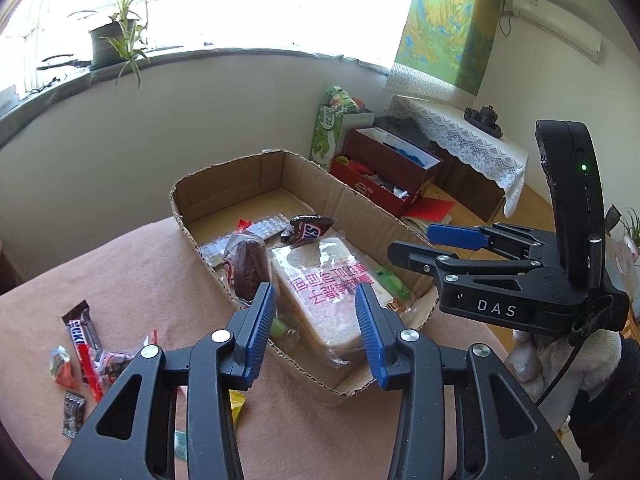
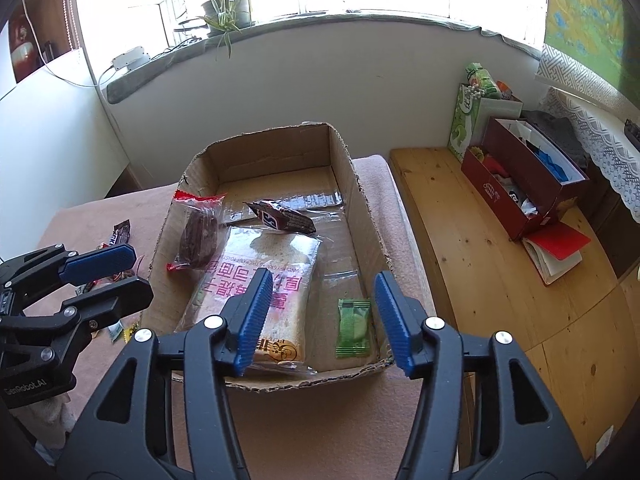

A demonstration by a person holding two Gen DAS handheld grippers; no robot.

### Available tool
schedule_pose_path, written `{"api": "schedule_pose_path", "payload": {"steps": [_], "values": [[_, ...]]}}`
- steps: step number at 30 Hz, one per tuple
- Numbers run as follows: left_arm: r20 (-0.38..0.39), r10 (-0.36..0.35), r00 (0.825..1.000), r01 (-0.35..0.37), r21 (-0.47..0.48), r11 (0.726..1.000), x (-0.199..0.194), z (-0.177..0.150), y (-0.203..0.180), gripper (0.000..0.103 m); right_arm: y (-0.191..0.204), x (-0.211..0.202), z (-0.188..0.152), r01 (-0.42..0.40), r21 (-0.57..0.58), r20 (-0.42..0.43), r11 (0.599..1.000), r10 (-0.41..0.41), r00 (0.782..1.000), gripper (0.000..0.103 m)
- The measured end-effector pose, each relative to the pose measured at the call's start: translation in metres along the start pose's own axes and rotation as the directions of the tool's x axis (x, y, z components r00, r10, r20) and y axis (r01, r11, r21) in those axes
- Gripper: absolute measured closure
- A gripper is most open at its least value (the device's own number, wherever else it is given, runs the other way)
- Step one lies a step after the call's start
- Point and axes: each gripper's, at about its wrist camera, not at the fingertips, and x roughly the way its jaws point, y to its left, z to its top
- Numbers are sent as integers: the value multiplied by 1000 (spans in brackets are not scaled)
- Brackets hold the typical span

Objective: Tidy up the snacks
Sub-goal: 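Open both tools to drop the green candy and clear packet into the box, then move both open tools back over the snacks on the table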

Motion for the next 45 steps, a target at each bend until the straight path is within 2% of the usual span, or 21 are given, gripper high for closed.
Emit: {"api": "schedule_pose_path", "payload": {"steps": [2, 6, 10, 17, 25, 35, 45], "values": [[4, 1, 1000, -1, 2, 1000, -2, 0, -1, 59, 0, -2, 1, 7, 2, 6, 1000, -7, 1000, 35], [12, 2, 1000, -2, -2, 1000, -8, -1, 1, 59, 4, -5, 1, 11, 0, 9, 1000, -11, 1000, 34], [24, 8, 1000, -8, -10, 1000, -17, -2, 6, 59, 11, -11, -1, 16, -11, 16, 1000, -16, 1000, 29], [46, 34, 998, -32, -40, 999, -40, -10, 27, 59, 31, -27, -5, -4, -26, 41, 1000, 5, 999, 28], [47, 99, 994, -94, -100, 990, -66, -28, 68, 59, 75, -45, -16, -66, -95, 63, 993, 72, 995, 28], [14, 194, 981, -186, -230, 955, -94, -60, 138, 59, 138, -46, -34, -183, -199, 25, 963, 192, 981, 28], [-56, 257, 965, -262, -312, 913, -100, -94, 190, 59, 198, -14, -55, -288, -270, -69, 919, 280, 958, 28]]}}
